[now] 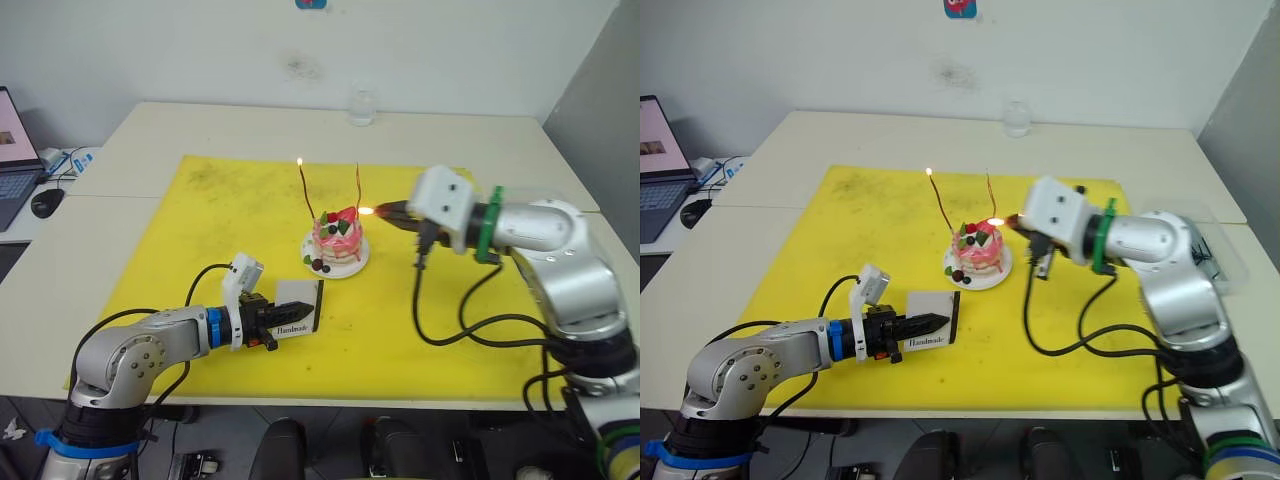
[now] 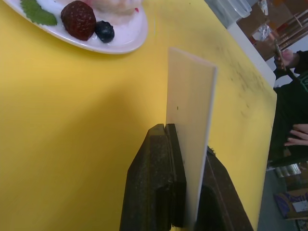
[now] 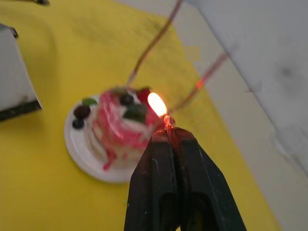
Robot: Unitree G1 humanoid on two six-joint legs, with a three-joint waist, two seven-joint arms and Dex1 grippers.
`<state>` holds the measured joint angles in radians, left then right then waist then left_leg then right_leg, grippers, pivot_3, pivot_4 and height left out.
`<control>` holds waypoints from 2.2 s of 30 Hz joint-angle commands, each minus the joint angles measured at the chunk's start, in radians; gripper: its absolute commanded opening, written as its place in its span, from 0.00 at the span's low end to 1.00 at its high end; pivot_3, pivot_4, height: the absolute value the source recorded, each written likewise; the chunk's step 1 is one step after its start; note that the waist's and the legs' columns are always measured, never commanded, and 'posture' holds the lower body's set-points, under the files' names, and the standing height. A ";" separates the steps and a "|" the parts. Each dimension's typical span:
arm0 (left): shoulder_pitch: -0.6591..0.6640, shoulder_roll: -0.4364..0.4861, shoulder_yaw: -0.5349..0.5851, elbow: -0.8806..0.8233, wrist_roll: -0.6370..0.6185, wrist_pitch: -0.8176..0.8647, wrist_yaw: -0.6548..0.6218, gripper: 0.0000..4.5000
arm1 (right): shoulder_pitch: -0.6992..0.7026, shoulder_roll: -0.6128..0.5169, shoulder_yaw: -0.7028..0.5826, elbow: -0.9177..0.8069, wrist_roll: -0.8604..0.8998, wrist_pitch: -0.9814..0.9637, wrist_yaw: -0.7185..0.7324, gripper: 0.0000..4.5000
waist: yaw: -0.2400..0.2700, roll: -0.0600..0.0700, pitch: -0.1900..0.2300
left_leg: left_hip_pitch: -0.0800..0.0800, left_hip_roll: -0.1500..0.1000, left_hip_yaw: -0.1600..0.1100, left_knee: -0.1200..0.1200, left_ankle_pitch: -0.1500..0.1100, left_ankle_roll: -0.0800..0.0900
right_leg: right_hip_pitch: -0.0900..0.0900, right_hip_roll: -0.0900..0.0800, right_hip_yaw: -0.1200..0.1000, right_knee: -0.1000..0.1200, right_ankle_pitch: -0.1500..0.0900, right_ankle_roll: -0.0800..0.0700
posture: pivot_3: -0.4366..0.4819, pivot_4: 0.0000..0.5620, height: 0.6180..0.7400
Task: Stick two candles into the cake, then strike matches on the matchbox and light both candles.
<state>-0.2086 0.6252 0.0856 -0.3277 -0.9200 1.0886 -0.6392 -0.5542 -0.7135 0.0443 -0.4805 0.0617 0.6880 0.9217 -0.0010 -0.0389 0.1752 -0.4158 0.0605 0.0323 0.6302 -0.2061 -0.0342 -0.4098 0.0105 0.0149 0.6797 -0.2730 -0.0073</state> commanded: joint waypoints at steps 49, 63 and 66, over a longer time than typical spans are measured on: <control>-0.012 -0.095 -0.020 -0.020 0.013 -0.018 0.028 0.00 | 0.129 0.087 -0.539 0.288 0.102 0.164 -0.696 1.00 | 0.000 0.002 0.000 | -0.001 -0.013 -0.001 0.001 0.001 0.002 | 0.002 -0.004 0.002 0.000 0.000 0.006 | 0.48 0.27 1.00; -0.054 -0.095 -0.032 0.021 0.040 -0.031 0.001 0.00 | 0.180 0.140 -0.203 0.125 0.229 0.064 -0.451 1.00 | -0.001 0.002 0.000 | -0.001 -0.013 -0.003 0.001 0.002 0.003 | 0.003 -0.005 0.001 0.000 0.001 0.007 | 0.48 0.27 1.00; -0.058 -0.097 -0.033 0.022 0.045 -0.032 -0.002 0.00 | 0.115 0.210 -0.148 0.233 0.195 0.044 -0.505 1.00 | -0.002 0.002 0.000 | -0.001 -0.013 -0.002 0.001 0.002 0.004 | 0.003 -0.005 0.002 0.000 0.001 0.008 | 0.48 0.27 1.00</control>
<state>-0.2506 0.5411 0.0571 -0.2887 -0.8743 1.0794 -0.6279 -0.4008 -0.5158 -0.1109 -0.2722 0.2803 0.7685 0.4474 -0.0030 -0.0366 0.1756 -0.4167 0.0471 0.0302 0.6311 -0.2040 -0.0306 -0.4070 0.0051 0.0167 0.6796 -0.2719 0.0004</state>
